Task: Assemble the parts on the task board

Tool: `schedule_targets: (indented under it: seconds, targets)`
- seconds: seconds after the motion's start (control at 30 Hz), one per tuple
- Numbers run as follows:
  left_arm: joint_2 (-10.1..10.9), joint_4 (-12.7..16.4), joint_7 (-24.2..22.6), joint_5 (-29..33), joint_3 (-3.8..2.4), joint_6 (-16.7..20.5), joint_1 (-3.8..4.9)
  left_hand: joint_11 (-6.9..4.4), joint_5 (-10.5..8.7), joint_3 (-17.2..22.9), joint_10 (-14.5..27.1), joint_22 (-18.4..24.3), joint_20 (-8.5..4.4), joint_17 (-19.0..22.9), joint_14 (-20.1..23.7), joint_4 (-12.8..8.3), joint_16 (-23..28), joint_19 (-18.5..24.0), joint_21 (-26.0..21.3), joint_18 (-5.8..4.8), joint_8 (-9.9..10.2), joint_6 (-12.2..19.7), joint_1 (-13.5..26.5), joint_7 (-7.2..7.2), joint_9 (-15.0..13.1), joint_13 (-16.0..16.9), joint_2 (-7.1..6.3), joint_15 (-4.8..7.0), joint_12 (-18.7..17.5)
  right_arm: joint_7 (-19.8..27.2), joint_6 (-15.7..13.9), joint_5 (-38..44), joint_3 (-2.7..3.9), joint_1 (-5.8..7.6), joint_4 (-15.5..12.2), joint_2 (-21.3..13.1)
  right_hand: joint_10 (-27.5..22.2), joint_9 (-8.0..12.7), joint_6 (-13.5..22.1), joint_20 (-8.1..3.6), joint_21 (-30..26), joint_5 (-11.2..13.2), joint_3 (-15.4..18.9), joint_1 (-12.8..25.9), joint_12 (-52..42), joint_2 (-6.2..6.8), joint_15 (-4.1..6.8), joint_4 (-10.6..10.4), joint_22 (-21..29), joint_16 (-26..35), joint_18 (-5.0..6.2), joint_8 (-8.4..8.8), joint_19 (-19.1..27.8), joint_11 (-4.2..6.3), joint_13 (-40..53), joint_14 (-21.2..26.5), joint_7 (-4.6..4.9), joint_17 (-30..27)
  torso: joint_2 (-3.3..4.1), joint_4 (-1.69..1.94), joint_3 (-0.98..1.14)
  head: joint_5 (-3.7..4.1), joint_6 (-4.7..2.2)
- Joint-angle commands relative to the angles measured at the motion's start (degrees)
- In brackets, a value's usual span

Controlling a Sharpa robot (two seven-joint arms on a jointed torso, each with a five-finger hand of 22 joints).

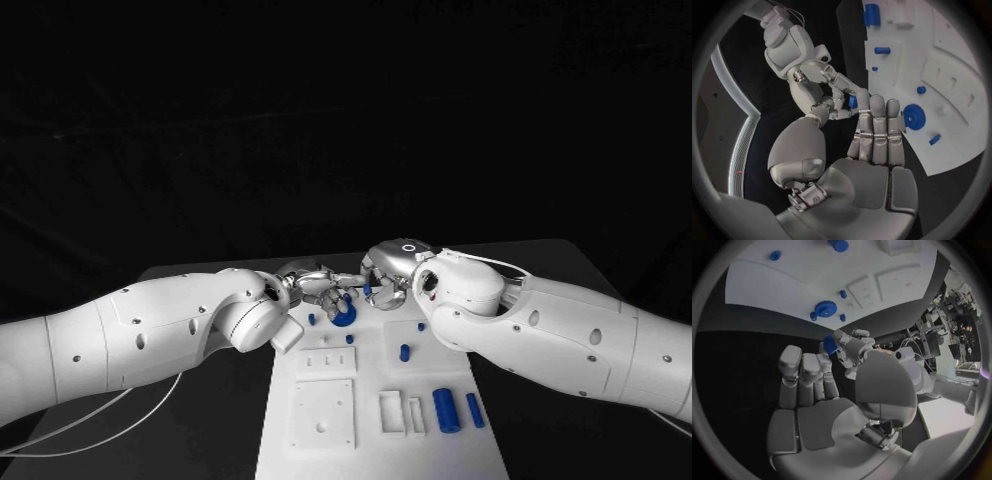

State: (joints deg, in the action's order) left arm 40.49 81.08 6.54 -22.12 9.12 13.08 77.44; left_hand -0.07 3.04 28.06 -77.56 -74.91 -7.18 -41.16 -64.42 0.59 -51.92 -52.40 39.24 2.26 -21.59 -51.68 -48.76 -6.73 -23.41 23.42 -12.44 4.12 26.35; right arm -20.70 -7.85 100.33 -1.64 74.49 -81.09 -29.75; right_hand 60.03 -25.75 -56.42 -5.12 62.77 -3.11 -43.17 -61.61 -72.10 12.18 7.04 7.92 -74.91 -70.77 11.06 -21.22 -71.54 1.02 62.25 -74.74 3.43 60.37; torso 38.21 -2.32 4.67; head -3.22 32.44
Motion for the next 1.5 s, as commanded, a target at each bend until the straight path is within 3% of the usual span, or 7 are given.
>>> schedule_targets:
  seconds: [0.03, 0.4, 0.77, 1.17, 1.5]
  targets:
    - [-0.11, 0.12, 1.89, -1.81, -0.04, -0.87, 0.07, 0.10, -0.24, 0.04, 0.49, -1.23, -2.47, 0.14, 0.41, 0.59, -0.26, 0.43, 0.27, -0.27, 0.40, -0.07, -0.02, 0.30, -0.10, 0.27, -0.37, 0.05, 0.44, -1.10, 1.28, 1.40, -0.06, 0.01, -0.59, 0.07, 0.41, 0.02, -2.07, 0.08, -0.37, 0.18, -0.08, -0.05, 0.30, 0.54, 0.12, -0.40, -0.19, 0.28, 3.94, -0.06, -0.31, 0.02, -0.09, -0.13, 1.86, 0.00, 0.10, 0.01, 0.02, -0.23, 0.00]
    - [-0.13, 0.10, 2.46, -2.01, -0.04, -1.43, 0.07, 0.13, -0.24, -0.25, 1.24, -1.22, -2.44, 0.57, 0.74, 0.67, -0.69, 0.94, 0.74, -0.33, 0.42, -0.17, -0.98, 0.28, -0.39, 1.00, 1.00, 0.00, 1.14, -1.34, 1.74, 1.41, -0.34, -0.06, -1.97, 0.27, 0.40, 0.03, -2.08, 0.12, -0.42, 0.17, -0.12, -0.04, 0.34, 0.60, 0.10, -0.57, -0.17, 0.35, 3.94, -0.02, -0.29, 0.01, -0.10, -0.14, 1.87, -0.03, 0.11, -0.02, 0.05, -0.26, 0.07]
    - [-0.28, 0.13, 2.68, -2.01, -0.04, -2.17, 0.06, 0.00, -0.20, -1.58, 1.83, -1.14, -2.46, 1.20, 0.98, -1.05, -1.27, 1.44, 1.30, -0.34, 0.31, -0.75, -2.65, 0.43, -0.80, 1.69, 3.27, 0.02, 1.85, -1.49, 2.12, 1.40, -0.58, -0.07, -2.11, 0.64, 0.40, 0.05, -2.06, 0.16, -0.48, 0.17, -0.14, -0.02, 0.38, 0.69, 0.09, -0.74, -0.16, 0.42, 3.94, 0.03, -0.27, -0.01, -0.12, -0.14, 1.89, -0.06, 0.14, 0.02, 0.01, -0.20, 0.20]
    - [-0.39, 0.12, 2.85, -2.02, -0.04, -2.42, 0.06, -0.24, -0.14, -2.41, 2.11, -0.98, -2.48, 2.09, 1.09, -4.08, -1.88, 1.75, 1.72, -0.43, 0.19, -1.86, -4.62, 0.70, -1.18, 2.06, 6.42, 0.05, 2.27, -1.61, 2.63, 1.30, -0.91, -0.11, -2.46, 1.10, 0.40, 0.05, -2.06, 0.18, -0.50, 0.16, -0.15, -0.03, 0.40, 0.72, 0.08, -0.81, -0.15, 0.46, 3.94, 0.05, -0.26, -0.01, -0.12, -0.14, 1.89, -0.08, 0.18, 0.02, 0.03, -0.20, 0.38]
    - [-0.56, 0.00, 2.92, -2.04, -0.04, -2.64, 0.06, -0.40, 0.01, -2.34, 2.26, -0.84, -2.46, 3.14, 1.29, -7.81, -2.43, 2.08, 1.94, -0.60, 0.39, -2.88, -5.92, 0.87, -1.37, 2.11, 10.65, 0.02, 2.30, -1.72, 3.00, 1.28, -1.14, -0.12, -2.38, 1.09, 0.39, 0.06, -2.08, 0.20, -0.53, 0.15, -0.17, -0.05, 0.43, 0.74, 0.08, -0.87, -0.14, 0.49, 3.94, 0.06, -0.24, -0.01, -0.13, -0.14, 1.89, -0.09, 0.19, 0.00, 0.05, -0.25, 0.50]
